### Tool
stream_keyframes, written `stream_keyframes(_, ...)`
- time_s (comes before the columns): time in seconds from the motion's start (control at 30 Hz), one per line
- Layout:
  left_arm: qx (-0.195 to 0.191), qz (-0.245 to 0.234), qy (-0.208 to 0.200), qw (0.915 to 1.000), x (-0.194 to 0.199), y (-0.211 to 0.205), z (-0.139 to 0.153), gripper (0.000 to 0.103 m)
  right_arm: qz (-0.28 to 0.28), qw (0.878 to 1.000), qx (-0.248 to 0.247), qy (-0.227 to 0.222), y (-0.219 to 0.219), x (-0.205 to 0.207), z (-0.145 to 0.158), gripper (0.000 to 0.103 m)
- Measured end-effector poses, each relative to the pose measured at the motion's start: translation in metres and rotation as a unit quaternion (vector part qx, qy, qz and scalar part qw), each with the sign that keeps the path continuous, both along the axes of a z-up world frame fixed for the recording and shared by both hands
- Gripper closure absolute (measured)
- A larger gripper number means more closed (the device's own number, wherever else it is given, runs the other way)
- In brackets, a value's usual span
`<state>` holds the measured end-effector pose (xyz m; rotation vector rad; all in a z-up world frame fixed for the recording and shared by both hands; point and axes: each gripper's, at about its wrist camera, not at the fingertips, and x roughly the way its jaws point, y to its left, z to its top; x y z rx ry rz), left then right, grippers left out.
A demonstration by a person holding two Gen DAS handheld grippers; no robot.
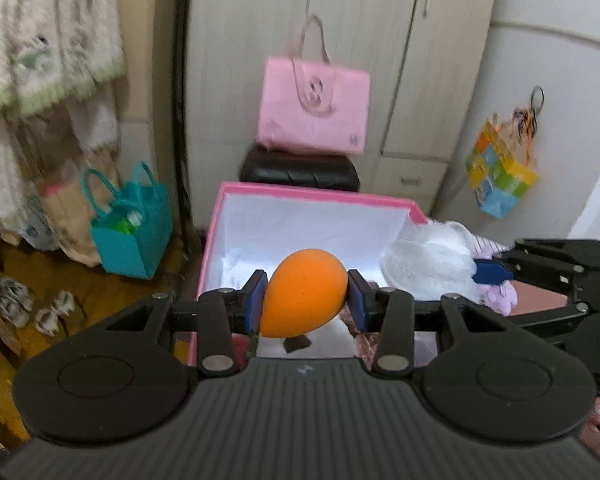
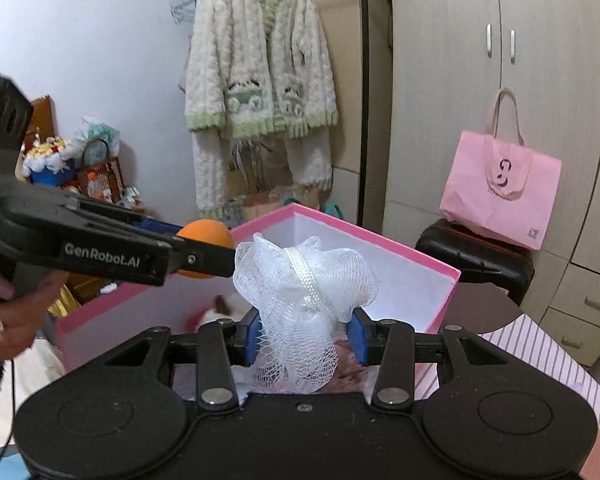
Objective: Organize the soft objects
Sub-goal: 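Carry the orange sponge and mesh puff over the pink box, then open the left tool over the box while the right tool releases the mesh puff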
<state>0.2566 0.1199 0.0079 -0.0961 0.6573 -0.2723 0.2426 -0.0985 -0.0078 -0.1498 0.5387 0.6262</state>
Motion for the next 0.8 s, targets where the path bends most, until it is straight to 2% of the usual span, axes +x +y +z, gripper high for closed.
stream_keyframes(0.07,-0.014,0.003,0.029,0.9995,0.013,0.004,-0.007,0.061,0.001,1.0,-0.012,0.003,0.005,0.01,-0.004,0.054)
stream_keyframes(0.17,-0.007,0.011,0.046,0.9988,0.026,0.004,-0.016,0.061,0.001,1.0,-0.025,0.014,0.013,0.023,-0.01,0.054)
stream_keyframes(0.3,0.021,0.021,0.033,0.999,0.029,0.0,-0.019,0.059,0.002,0.999,-0.039,0.015,0.021,0.035,-0.015,0.049)
stream_keyframes(0.33,0.033,0.016,0.032,0.9988,0.029,-0.003,-0.018,0.055,0.001,0.999,-0.042,0.015,0.022,0.037,-0.016,0.049)
stream_keyframes(0.37,0.043,0.013,0.029,0.9986,0.028,-0.005,-0.017,0.051,0.001,0.999,-0.045,0.015,0.023,0.041,-0.017,0.041)
stream_keyframes(0.43,0.049,0.011,0.009,0.9987,0.022,-0.008,-0.012,0.04,0.001,0.999,-0.045,0.014,0.022,0.043,-0.018,0.031)
stream_keyframes(0.53,0.057,0.005,-0.014,0.9983,0.01,-0.01,-0.005,0.034,-0.005,0.999,-0.04,0.011,0.017,0.04,-0.018,0.03)
stream_keyframes(0.7,0.053,-0.003,-0.049,0.9974,-0.022,-0.008,0.008,0.026,-0.005,1.0,-0.017,-0.005,-0.001,0.013,-0.012,0.028)
stream_keyframes(0.8,0.051,-0.013,-0.054,0.9971,-0.042,-0.009,0.015,0.026,0.001,1.0,0.006,-0.028,-0.012,-0.012,-0.007,0.021)
